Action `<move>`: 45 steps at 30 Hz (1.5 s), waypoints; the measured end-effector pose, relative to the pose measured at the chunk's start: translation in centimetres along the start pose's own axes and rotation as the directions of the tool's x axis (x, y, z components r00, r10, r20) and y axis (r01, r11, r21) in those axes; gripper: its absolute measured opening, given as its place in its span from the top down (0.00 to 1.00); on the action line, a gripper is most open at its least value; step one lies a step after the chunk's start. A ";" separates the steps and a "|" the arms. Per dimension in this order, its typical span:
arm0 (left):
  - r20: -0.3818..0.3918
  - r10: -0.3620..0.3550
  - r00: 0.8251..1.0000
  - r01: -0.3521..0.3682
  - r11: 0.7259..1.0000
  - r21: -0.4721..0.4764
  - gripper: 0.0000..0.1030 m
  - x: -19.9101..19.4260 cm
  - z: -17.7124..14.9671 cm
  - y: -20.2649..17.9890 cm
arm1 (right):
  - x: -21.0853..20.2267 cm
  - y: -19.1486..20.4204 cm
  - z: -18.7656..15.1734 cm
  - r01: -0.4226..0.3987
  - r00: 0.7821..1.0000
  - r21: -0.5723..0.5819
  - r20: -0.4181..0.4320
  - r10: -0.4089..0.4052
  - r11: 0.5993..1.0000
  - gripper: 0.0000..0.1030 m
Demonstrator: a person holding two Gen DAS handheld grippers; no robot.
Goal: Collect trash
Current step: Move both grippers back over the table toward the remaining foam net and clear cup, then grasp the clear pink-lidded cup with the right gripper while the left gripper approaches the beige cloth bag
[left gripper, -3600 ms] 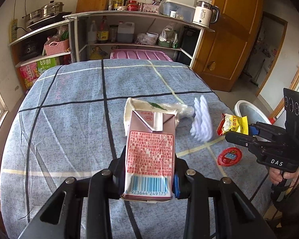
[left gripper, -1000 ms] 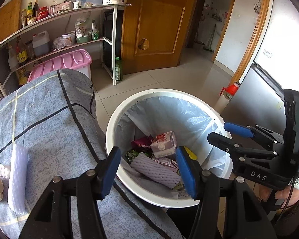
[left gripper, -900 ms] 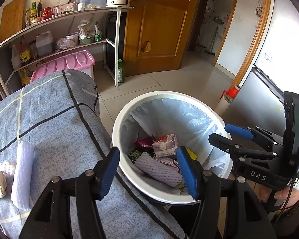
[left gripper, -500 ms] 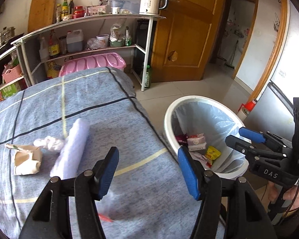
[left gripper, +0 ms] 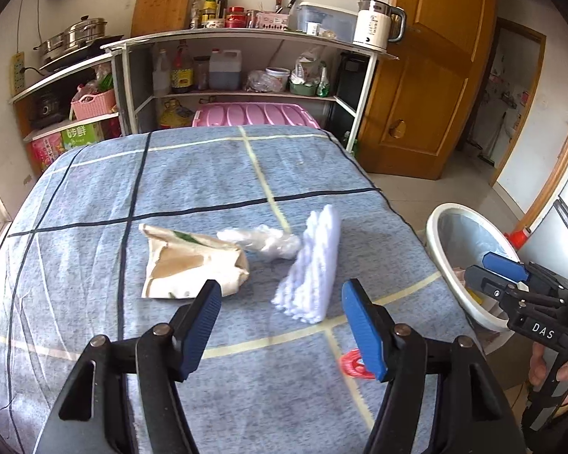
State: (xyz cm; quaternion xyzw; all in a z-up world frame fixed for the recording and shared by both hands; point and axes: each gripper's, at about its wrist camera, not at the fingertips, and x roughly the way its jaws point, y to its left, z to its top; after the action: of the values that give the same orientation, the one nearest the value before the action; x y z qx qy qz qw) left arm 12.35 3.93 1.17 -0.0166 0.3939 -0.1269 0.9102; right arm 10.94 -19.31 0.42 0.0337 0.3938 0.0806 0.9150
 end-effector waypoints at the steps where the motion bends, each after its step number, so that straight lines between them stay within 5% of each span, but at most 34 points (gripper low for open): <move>1: -0.002 0.009 1.000 -0.009 1.000 -0.008 0.33 0.0 -0.1 0.9 | 0.4 0.6 0.2 -0.005 1.000 -0.007 -0.004 0.005 1.000 0.43; 15: -0.031 0.042 0.999 -0.045 0.995 -0.088 0.32 0.3 -1.6 6.8 | 3.1 5.7 -1.7 -0.190 0.976 0.058 -0.101 0.195 0.980 0.41; 25: -0.030 0.035 0.999 -0.039 0.990 -0.135 0.29 0.8 -0.9 9.4 | 3.0 8.4 -2.7 -0.183 0.979 0.056 -0.084 0.188 0.981 0.34; 29: -0.041 0.087 0.995 -0.091 0.990 -0.105 0.29 1.6 -0.6 9.9 | 3.0 9.8 -3.6 -0.197 0.974 0.008 -0.110 0.197 0.980 0.33; 36: -0.090 0.040 0.995 -0.051 0.990 -0.130 0.29 3.9 -0.4 10.3 | 3.9 11.0 -4.6 -0.124 0.986 -0.074 -0.126 0.114 0.990 0.33; 41: -0.113 -0.064 0.992 0.047 0.988 -0.144 0.29 5.0 -0.8 9.4 | 3.5 10.6 -5.0 -0.123 0.986 -0.091 -0.120 0.111 0.988 0.33; 45: -0.121 -0.048 0.992 0.038 0.996 -0.086 0.29 5.1 -1.0 8.0 | 3.1 10.4 -5.4 -0.121 0.988 -0.108 -0.111 0.109 0.987 0.33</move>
State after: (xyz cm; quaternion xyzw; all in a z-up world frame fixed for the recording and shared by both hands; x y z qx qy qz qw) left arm 16.71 10.47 -4.22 -0.0555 0.4536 -0.1306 0.8799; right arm 7.84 -8.55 -4.19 -0.0002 0.4333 0.1574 0.8874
